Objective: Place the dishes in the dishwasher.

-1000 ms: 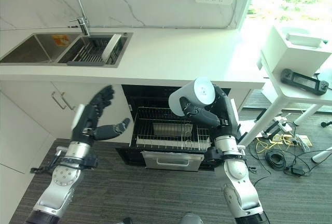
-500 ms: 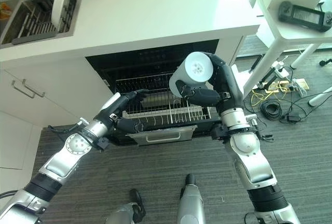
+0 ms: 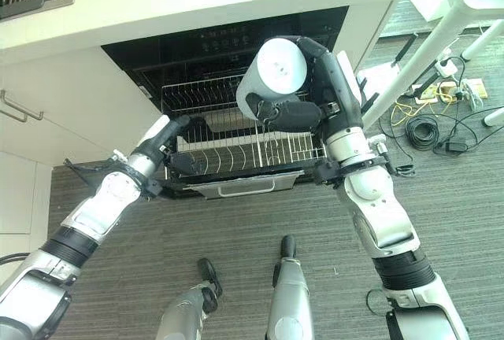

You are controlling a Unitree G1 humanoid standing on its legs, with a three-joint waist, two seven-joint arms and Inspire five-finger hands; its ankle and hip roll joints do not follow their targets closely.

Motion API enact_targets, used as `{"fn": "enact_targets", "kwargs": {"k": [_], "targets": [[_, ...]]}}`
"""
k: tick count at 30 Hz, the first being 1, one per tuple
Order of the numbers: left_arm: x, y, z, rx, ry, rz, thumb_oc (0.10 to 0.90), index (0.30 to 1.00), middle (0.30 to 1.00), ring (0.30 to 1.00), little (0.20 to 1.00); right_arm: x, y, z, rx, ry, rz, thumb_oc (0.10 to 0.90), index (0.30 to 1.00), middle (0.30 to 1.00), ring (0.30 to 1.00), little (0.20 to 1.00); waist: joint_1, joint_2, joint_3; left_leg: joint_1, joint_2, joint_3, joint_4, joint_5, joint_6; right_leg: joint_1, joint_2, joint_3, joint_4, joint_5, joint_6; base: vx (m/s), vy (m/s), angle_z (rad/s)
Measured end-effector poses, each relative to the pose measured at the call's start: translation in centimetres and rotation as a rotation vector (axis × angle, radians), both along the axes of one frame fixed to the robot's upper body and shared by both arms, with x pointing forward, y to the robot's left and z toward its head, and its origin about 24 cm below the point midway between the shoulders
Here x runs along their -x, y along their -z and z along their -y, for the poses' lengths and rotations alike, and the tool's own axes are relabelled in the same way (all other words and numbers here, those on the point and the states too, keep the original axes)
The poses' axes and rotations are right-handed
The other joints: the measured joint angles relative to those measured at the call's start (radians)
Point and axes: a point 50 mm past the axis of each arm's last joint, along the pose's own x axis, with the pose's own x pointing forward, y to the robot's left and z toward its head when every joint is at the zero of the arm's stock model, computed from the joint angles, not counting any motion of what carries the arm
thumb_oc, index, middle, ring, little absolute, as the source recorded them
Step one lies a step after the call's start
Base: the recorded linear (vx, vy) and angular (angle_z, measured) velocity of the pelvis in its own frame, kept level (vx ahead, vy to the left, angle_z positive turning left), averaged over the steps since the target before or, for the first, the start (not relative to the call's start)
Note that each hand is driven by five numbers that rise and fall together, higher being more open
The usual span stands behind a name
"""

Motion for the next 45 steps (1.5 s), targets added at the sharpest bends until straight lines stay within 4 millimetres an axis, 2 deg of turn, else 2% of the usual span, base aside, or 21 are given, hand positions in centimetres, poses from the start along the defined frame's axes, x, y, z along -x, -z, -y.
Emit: {"fn": "enact_targets", "kwargs": {"k": [4, 9, 13, 20, 25, 29, 31, 34, 45], "targets": [[-0.1, 1.1, 0.0, -0.014, 0.005, -0.084, 0.800, 0.900, 0.900, 0.900, 0.900, -0.1, 0.1, -0.2, 0.018, -0.004, -0.013, 0.400, 0.300, 0.300, 0.300, 0.300, 0.000, 0.000, 0.000, 0.002, 0.000, 0.001, 0.000, 0.000, 0.000, 0.002, 0.000, 0.002, -0.001, 0.001, 0.000, 0.02, 0.012, 0.00], [-1.2, 0.7, -0.2, -0.049, 0.025, -0.188, 0.800, 0.900, 0.900, 0.900, 0.900, -0.1, 0.3, -0.6, 0.038, -0.028, -0.027, 0.400, 0.300, 0.300, 0.300, 0.300, -0.005, 0.000, -0.001, 0.010, 0.000, 0.005, 0.000, 0.000, 0.000, 0.007, 0.001, 0.005, -0.002, 0.002, 0.001, 0.03, 0.031, -0.02], [-1.2, 1.5, -0.3, -0.056, 0.044, -0.283, 0.800, 0.900, 0.900, 0.900, 0.900, -0.1, 0.4, -0.8, 0.057, -0.040, -0.042, 0.400, 0.300, 0.300, 0.300, 0.300, -0.011, 0.000, -0.004, 0.026, 0.000, 0.018, 0.000, -0.002, 0.001, 0.014, 0.002, 0.016, -0.001, 0.004, 0.001, 0.02, 0.025, -0.08], [-0.8, 4.0, -0.3, -0.123, 0.097, -0.502, 0.800, 0.900, 0.900, 0.900, 0.900, -0.2, 0.6, -0.9, 0.070, -0.046, -0.066, 0.400, 0.300, 0.300, 0.300, 0.300, -0.027, 0.002, -0.073, 0.028, -0.001, 0.031, 0.001, -0.006, 0.003, 0.011, 0.003, 0.028, -0.013, 0.009, 0.003, 0.01, 0.042, -0.04], [-0.7, 4.2, -0.3, -0.180, 0.135, -0.616, 0.800, 0.900, 0.900, 0.900, 0.900, -0.2, 0.9, -1.1, 0.074, -0.059, -0.085, 0.400, 0.300, 0.300, 0.300, 0.300, -0.035, 0.012, -0.087, 0.037, -0.005, 0.054, 0.001, -0.011, 0.008, 0.011, 0.003, 0.048, -0.025, 0.021, 0.009, 0.01, 0.070, -0.11], [-0.6, 4.7, -0.7, -0.166, 0.133, -0.701, 0.800, 0.900, 0.900, 0.900, 0.900, -0.2, 1.3, -1.1, 0.119, -0.079, -0.124, 0.400, 0.300, 0.300, 0.300, 0.300, -0.064, 0.040, -0.104, 0.043, -0.019, 0.063, -0.015, -0.011, 0.009, 0.009, 0.000, 0.057, -0.035, 0.025, 0.013, 0.02, 0.118, -0.05], [-0.4, 5.2, -0.8, -0.155, 0.131, -0.760, 0.800, 0.900, 0.900, 0.900, 0.900, -0.2, 1.3, -1.0, 0.131, -0.081, -0.126, 0.400, 0.300, 0.300, 0.300, 0.300, -0.079, 0.064, -0.107, 0.066, -0.023, 0.082, -0.035, -0.012, 0.010, 0.014, -0.003, 0.064, -0.037, 0.024, 0.017, 0.03, 0.100, -0.19], [-0.1, 5.7, -0.3, -0.184, 0.182, -0.848, 0.800, 0.900, 0.900, 0.900, 0.900, -0.2, 1.3, -0.7, 0.160, -0.074, -0.144, 0.400, 0.300, 0.300, 0.300, 0.300, -0.080, 0.098, -0.109, 0.089, -0.034, 0.089, -0.055, -0.012, 0.010, 0.018, -0.005, 0.074, -0.037, 0.020, 0.020, 0.03, 0.080, -0.13], [0.0, 5.7, -0.7, -0.219, 0.195, -0.904, 0.800, 0.900, 0.900, 0.900, 0.900, -0.3, 1.6, -0.7, 0.198, -0.097, -0.175, 0.400, 0.300, 0.300, 0.300, 0.300, -0.111, 0.102, -0.109, 0.112, -0.035, 0.089, -0.071, -0.012, 0.010, 0.036, -0.003, 0.074, -0.041, 0.011, 0.022, 0.02, 0.013, 0.00]]}}
